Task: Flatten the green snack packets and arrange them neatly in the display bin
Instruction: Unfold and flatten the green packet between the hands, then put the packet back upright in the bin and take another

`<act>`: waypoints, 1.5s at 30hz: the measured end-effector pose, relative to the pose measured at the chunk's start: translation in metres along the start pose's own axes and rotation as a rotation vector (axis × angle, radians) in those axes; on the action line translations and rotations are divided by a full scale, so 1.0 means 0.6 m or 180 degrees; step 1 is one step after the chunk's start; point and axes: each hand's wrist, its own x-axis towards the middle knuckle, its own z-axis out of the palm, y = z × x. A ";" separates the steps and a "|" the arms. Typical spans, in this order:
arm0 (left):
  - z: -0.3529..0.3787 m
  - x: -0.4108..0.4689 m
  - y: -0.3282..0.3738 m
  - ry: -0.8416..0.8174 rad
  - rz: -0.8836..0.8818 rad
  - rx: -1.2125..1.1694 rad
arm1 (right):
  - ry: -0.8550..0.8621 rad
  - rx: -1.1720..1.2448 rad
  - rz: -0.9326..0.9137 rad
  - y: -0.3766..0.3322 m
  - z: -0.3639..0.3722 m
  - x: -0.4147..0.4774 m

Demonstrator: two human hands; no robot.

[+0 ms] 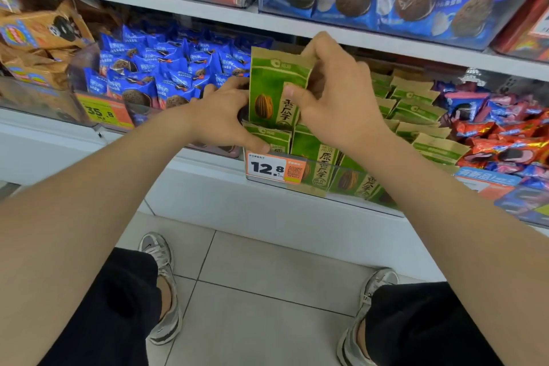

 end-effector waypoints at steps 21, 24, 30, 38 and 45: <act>0.019 -0.063 0.032 0.0853 0.0224 0.0366 | -0.0236 -0.0884 -0.0116 0.010 0.020 -0.014; 0.020 -0.059 0.038 0.1111 0.0205 0.0503 | -0.0584 -0.1440 -0.0453 0.010 0.023 -0.011; 0.006 -0.039 0.039 0.1550 -0.0091 0.0172 | -0.1263 -0.1930 -0.0309 0.016 0.033 -0.015; 0.017 -0.045 0.068 0.1367 0.0186 0.0515 | -0.0258 -0.0432 0.0046 0.037 0.006 -0.004; 0.028 -0.077 0.071 0.1117 0.0228 0.0493 | -0.0394 -0.0624 -0.0079 0.032 0.020 0.005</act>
